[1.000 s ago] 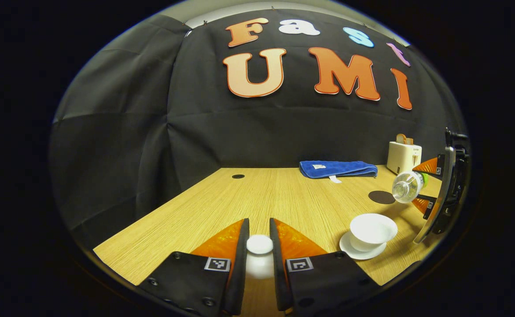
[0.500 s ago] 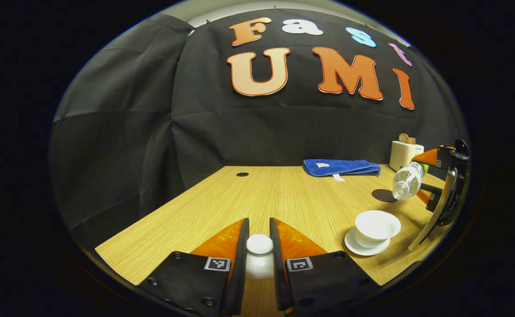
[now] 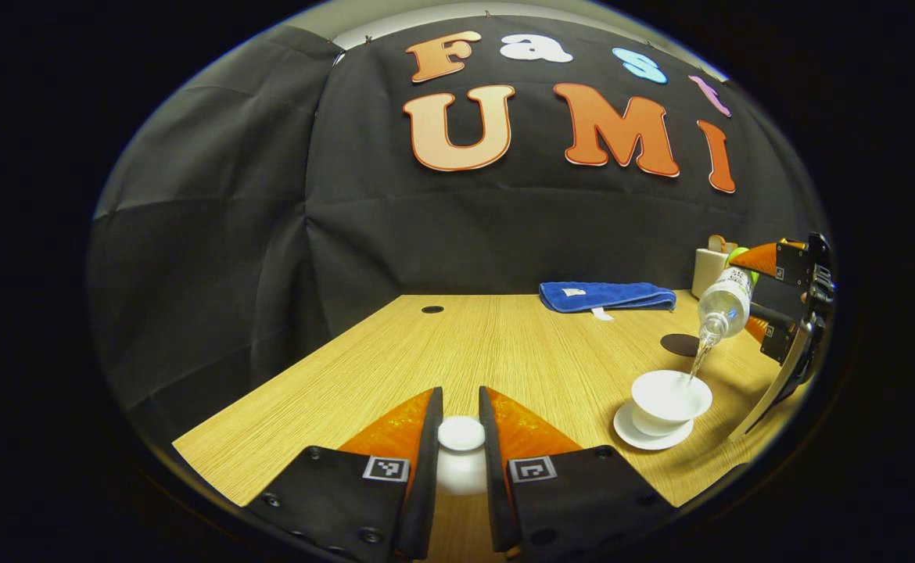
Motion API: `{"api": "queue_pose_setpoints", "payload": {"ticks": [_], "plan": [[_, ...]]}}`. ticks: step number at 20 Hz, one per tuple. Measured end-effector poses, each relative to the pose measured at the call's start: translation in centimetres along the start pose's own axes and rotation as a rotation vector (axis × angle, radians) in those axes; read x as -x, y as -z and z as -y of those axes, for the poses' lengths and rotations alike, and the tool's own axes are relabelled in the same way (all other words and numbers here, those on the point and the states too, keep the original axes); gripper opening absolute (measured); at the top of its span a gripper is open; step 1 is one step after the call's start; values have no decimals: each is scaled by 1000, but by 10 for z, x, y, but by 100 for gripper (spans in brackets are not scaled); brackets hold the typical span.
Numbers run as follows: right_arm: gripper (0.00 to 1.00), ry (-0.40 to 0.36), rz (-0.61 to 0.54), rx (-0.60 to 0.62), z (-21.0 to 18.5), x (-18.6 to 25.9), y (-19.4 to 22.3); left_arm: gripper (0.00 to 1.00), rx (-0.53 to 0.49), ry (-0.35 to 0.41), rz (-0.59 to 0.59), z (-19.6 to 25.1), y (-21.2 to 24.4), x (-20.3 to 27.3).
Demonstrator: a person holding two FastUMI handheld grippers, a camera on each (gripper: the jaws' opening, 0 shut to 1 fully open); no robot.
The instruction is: Open the teacup lid with one hand, grasp the water bottle and pour water into the teacup with the other hand; after pouring, place the water bottle on the coaster and then close the teacup lid.
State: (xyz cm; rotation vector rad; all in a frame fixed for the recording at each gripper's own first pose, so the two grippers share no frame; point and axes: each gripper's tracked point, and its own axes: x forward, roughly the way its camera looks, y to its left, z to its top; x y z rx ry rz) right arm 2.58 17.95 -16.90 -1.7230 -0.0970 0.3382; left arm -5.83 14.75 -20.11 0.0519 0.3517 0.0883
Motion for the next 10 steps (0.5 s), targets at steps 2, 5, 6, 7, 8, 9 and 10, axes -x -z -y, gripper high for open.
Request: {"api": "queue_pose_setpoints", "payload": {"ticks": [2, 5, 6, 7, 8, 9, 10], "plan": [[64, 14, 1, 7, 6, -1, 1, 33, 1, -1, 2, 0, 0, 0], [64, 38, 5, 28, 18, -4, 4, 33, 2, -2, 5, -2, -2, 1], [64, 48, 3, 31, 22, -6, 6, 33, 2, -4, 6, -2, -2, 2], [64, 54, 5, 35, 26, -7, 7, 33, 2, -3, 4, -2, -2, 1], [64, 65, 5, 41, 31, -7, 9, 32, 2, -4, 4, -2, -2, 1], [64, 75, 8, 49, 35, -8, 9, 32, 3, -2, 2, -1, -2, 2], [64, 87, 9, 57, 41, -9, 10, 32, 3, -3, 2, -3, -2, 3]]}}
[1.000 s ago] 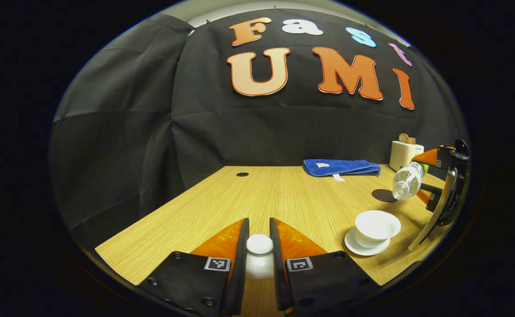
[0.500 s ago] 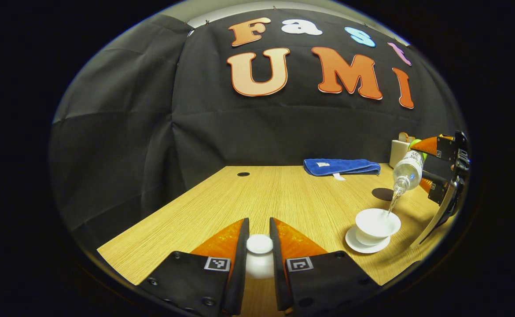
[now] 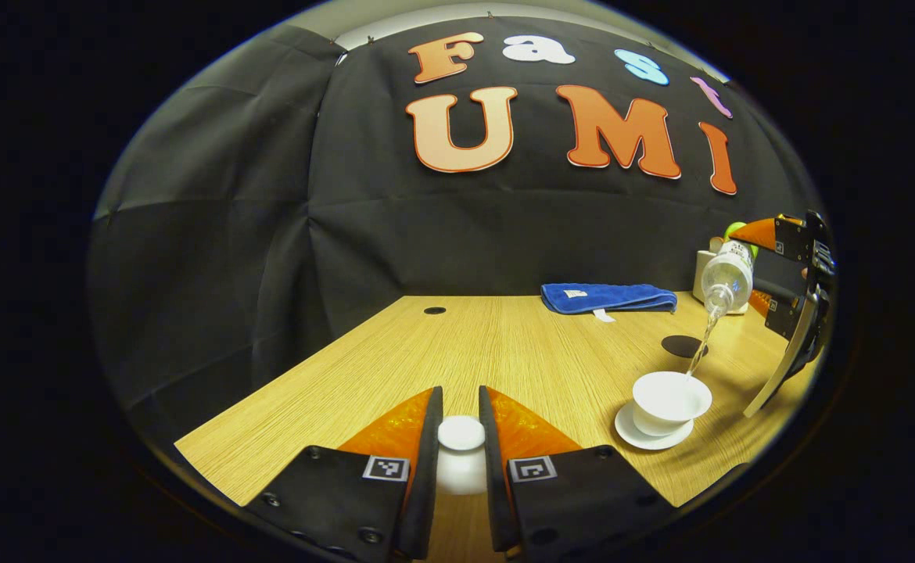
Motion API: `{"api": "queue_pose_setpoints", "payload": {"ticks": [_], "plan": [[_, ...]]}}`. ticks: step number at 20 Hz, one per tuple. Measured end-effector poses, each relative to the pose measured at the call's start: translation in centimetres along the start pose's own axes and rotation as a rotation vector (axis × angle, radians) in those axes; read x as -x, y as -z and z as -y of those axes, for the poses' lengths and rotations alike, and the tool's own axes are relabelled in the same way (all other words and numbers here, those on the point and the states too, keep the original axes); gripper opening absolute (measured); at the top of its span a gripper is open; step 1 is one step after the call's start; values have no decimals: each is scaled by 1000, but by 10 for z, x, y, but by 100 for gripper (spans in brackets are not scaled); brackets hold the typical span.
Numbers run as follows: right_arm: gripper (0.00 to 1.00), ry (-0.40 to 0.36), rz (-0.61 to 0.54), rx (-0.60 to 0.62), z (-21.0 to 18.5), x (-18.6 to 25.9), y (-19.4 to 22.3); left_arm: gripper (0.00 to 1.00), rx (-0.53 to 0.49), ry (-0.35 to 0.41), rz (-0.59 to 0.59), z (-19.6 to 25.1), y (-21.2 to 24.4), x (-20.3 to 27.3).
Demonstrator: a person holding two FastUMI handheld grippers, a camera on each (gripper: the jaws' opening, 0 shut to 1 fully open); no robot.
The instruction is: Open the teacup lid with one hand, grasp the water bottle and pour water into the teacup with the other hand; after pouring, place the water bottle on the coaster and then close the teacup lid.
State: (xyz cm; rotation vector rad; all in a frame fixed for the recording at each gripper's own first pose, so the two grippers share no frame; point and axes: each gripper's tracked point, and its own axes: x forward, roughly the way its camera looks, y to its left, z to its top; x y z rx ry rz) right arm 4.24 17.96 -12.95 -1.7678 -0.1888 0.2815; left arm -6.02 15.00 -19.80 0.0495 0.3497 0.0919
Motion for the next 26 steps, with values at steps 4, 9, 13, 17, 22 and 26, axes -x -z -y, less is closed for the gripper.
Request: {"api": "queue_pose_setpoints", "payload": {"ticks": [4, 9, 13, 17, 22, 26], "plan": [[64, 22, -1, 13, 10, -2, 1, 32, 5, 2, -9, 0, 2, 0], [64, 37, 19, 50, 9, -2, -5, 31, -1, 5, -11, 2, 2, 0], [64, 54, 41, 83, 10, -1, -10, 33, -5, 14, -18, 6, 4, 2], [64, 64, 60, 111, 12, -2, -12, 33, -6, 17, -11, 7, 2, 2], [64, 87, 85, 142, 14, -3, -20, 33, -9, 20, -16, 9, 3, 3], [64, 105, 107, 175, 15, -3, -27, 33, -10, 24, -14, 11, 3, 5]]}}
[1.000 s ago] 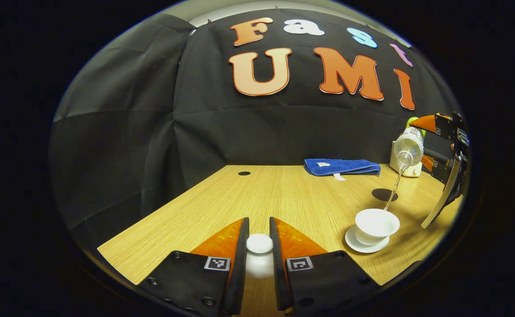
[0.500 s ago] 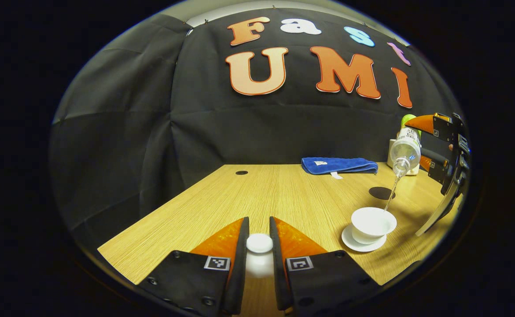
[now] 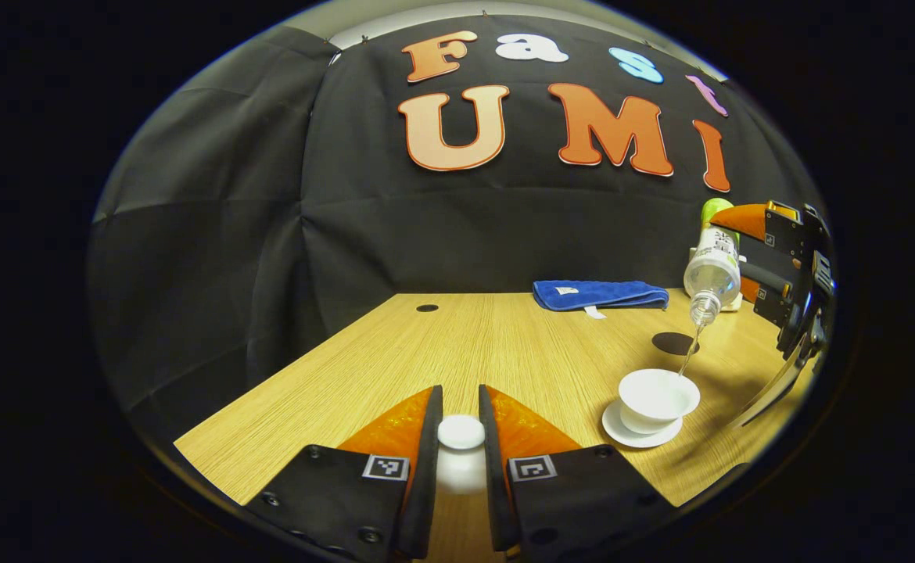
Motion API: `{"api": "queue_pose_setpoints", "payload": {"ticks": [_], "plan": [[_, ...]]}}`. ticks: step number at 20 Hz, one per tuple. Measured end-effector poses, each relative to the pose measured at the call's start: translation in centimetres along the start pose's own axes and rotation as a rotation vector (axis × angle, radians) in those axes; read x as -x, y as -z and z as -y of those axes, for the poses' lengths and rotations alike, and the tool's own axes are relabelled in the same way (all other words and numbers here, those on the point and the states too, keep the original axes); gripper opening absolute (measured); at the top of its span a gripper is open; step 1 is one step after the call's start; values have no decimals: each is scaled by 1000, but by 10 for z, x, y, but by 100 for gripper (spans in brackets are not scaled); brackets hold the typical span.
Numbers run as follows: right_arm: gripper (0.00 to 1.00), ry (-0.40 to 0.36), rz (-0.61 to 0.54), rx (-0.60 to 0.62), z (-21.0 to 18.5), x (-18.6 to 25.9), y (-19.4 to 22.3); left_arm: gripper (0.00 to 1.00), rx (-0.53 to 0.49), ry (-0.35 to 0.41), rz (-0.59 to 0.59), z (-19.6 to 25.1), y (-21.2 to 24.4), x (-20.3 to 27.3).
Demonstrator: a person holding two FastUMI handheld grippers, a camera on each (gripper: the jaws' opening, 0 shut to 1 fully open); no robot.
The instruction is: Open the teacup lid with one hand, grasp the water bottle and pour water into the teacup with the other hand; after pouring, place the water bottle on the coaster and then close the teacup lid.
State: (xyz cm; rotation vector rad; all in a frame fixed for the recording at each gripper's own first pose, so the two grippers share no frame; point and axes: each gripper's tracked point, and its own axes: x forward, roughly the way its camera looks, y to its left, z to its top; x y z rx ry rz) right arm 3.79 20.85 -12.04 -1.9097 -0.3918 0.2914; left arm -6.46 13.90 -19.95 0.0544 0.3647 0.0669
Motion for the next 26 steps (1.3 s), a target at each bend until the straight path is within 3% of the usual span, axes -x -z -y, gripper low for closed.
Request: {"api": "queue_pose_setpoints", "payload": {"ticks": [14, 21, 26], "plan": [[67, 35, 57, 99, -5, -5, -19, 32, -13, 19, 9, 11, -7, 5], [64, -23, 60, -11, -19, 4, -27, 31, -36, 33, 30, 25, -19, 7], [64, -109, 14, -247, -33, -4, -23, 31, -39, 63, 65, 43, -37, 6]]}}
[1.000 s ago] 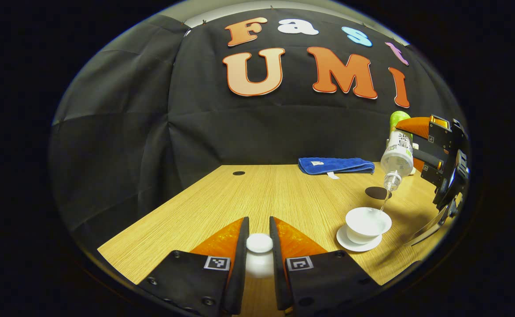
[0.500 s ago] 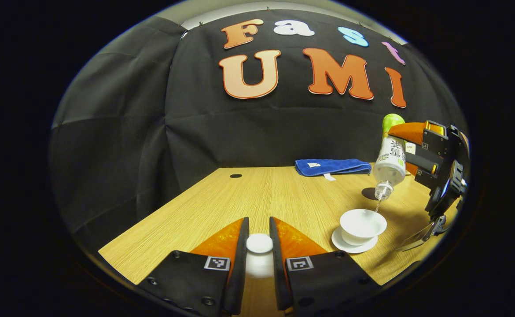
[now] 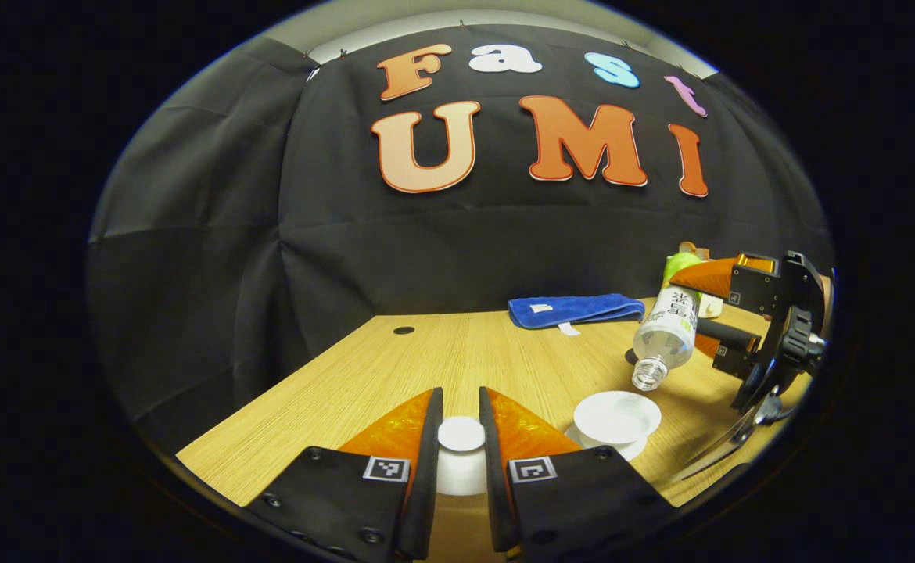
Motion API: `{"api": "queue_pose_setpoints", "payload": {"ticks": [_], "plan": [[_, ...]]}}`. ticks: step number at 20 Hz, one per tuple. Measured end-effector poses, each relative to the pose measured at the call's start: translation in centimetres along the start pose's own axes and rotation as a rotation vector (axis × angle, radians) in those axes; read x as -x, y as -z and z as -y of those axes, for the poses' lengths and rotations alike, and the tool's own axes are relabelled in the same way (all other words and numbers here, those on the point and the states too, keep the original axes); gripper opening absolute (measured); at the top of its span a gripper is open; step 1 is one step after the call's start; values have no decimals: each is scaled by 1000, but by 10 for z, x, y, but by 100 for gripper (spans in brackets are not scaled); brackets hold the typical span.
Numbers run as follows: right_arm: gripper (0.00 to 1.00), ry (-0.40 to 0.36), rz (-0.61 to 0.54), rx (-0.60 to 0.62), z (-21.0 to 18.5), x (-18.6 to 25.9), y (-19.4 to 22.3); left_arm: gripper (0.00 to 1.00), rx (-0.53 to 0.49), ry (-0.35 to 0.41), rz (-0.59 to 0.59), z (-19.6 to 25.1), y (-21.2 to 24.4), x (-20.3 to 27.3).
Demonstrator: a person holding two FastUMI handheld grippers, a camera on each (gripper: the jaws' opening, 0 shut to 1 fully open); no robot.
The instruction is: Open the teacup lid with one hand, grasp the water bottle and pour water into the teacup with the other hand; after pouring, place the water bottle on the coaster and then close the teacup lid.
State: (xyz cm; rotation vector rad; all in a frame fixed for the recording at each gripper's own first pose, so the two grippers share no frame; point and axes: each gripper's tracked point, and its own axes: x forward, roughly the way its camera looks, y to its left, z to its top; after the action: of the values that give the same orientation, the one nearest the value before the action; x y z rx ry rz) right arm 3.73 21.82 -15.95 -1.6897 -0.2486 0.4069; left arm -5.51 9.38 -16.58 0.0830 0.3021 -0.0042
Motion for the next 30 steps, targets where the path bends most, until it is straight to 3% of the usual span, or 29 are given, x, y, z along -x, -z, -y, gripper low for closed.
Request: {"api": "queue_pose_setpoints", "payload": {"ticks": [6, 12, 23, 27, 30], "plan": [[64, -52, -70, -366, 7, -8, 31, 33, 9, 43, 19, 24, -15, -5], [65, -14, -163, -740, 22, -1, 77, 32, 1, 103, 38, 60, -29, -12], [64, -7, -139, -1341, 27, -3, 117, 32, 15, 202, 40, 120, -38, -25], [64, -45, -122, -1519, 16, -4, 118, 32, 59, 238, 9, 137, -29, -35], [65, -54, -135, -1582, 8, -9, 119, 33, 58, 235, -36, 141, -13, -42]]}}
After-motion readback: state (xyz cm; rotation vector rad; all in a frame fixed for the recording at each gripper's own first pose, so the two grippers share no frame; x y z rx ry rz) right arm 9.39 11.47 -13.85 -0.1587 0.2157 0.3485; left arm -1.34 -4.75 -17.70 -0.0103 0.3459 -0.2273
